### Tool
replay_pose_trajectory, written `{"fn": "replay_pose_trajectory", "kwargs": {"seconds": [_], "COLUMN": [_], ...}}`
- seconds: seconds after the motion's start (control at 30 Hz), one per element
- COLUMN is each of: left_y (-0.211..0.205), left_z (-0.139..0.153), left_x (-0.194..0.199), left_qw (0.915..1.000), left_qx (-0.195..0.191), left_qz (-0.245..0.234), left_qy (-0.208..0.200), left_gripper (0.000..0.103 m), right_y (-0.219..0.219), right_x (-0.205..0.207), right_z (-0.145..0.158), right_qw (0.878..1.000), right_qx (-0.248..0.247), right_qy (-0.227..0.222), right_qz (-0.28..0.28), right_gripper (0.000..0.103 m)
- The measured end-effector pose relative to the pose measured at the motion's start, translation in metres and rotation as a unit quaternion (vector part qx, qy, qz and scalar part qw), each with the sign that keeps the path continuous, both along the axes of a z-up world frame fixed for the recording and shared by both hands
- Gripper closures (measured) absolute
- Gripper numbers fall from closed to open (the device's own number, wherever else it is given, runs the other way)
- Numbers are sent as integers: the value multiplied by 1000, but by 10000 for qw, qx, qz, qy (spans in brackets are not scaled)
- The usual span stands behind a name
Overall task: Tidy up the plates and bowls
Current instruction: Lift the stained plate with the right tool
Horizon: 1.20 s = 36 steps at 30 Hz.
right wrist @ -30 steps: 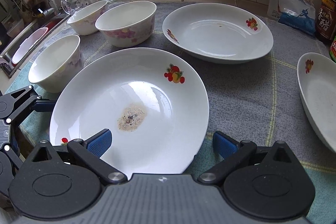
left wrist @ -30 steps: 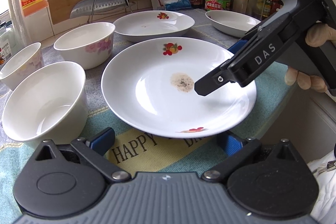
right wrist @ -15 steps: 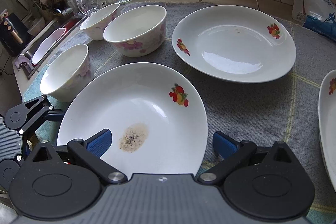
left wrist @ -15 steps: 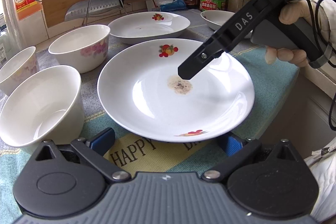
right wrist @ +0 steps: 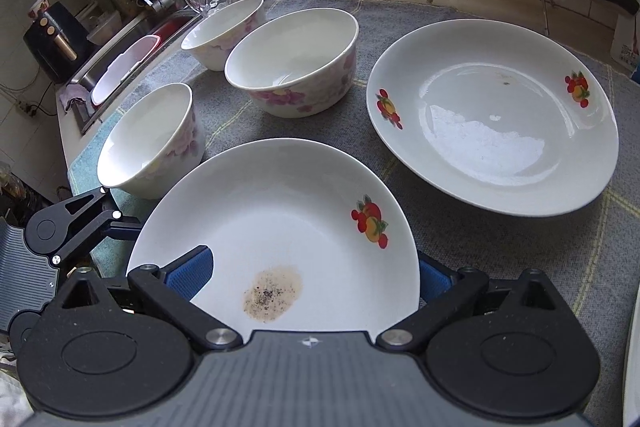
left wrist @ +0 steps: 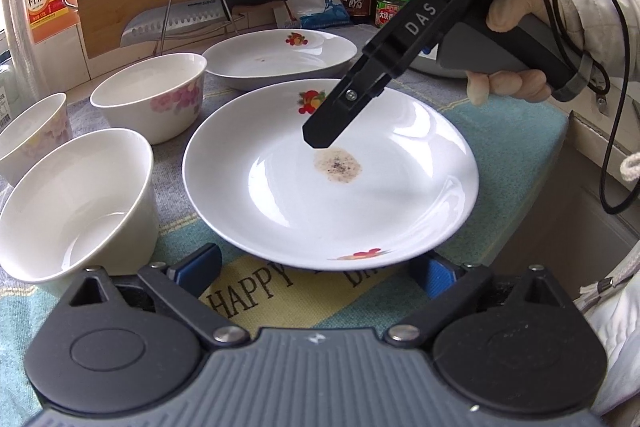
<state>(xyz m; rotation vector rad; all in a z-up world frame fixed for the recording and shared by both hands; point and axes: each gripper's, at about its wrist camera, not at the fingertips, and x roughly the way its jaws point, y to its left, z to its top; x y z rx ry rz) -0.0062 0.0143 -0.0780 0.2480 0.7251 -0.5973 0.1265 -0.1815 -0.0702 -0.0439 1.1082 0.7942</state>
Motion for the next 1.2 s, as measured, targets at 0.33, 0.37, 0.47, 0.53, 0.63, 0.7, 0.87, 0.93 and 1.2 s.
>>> {"fn": "replay_pose_trajectory", "kwargs": {"seconds": [0.33, 0.37, 0.47, 0.53, 0.63, 0.7, 0.87, 0.93, 1.2], "left_y": [-2, -2, -3, -4, -5, -4, -6, -7, -13], "left_z": [2, 2, 2, 2, 1, 2, 3, 4, 11], "left_x": [-2, -2, -2, -2, -2, -2, 0, 1, 7], "left_qw": [9999, 9999, 9999, 9998, 9998, 9998, 9998, 9998, 9994], "left_qx": [22, 19, 16, 31, 38, 50, 114, 105, 135], "left_qz": [-102, -105, -113, -137, -139, -148, -156, -168, -307], "left_qy": [-95, -94, -118, -150, -142, -132, -96, -80, -91], "left_gripper": [6, 6, 6, 6, 6, 6, 7, 7, 7], "right_y": [5, 5, 4, 4, 5, 6, 5, 4, -8], "right_x": [9, 9, 11, 12, 13, 12, 12, 12, 10], "right_z": [2, 2, 2, 2, 3, 3, 4, 5, 12], "right_qw": [9995, 9995, 9991, 9989, 9985, 9983, 9984, 9986, 9991], "right_qx": [32, 39, 49, 40, -12, -40, -43, -42, -19], "right_qy": [84, 99, 150, 186, 206, 207, 235, 240, 229], "right_qz": [287, 307, 382, 428, 513, 543, 506, 479, 369], "right_gripper": [0, 0, 0, 0, 0, 0, 0, 0, 0]}}
